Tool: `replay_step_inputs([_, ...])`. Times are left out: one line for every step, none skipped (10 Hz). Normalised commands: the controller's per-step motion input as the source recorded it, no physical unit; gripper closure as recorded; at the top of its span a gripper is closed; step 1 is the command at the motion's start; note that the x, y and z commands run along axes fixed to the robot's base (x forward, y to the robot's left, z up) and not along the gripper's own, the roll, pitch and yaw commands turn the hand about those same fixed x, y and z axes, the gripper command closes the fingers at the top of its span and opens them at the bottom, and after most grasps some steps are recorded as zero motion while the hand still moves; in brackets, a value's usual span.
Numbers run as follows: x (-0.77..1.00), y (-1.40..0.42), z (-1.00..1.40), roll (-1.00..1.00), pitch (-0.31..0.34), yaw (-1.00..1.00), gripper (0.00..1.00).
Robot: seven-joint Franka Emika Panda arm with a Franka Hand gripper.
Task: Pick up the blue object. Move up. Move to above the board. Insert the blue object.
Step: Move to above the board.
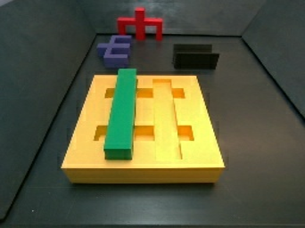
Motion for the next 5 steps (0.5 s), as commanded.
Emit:
replay_step_inputs([-0.05, -1.4, 0.2, -0.02, 0.128, 0.02, 1.0])
replay_step_inputs([-0.04, -1.4, 0.21, 0.02, 0.092, 0.02, 1.0])
replay_step_inputs([-0.04, -1.4, 0.22, -0.01, 0.082, 0.01, 1.0])
replay_step_inputs([-0.01, -1.4, 0.22, 0.01, 0.091, 0.01, 1.0])
replay_step_inputs([0.03, -1.4, 0.24, 0.01, 0.118, 0.01, 1.0])
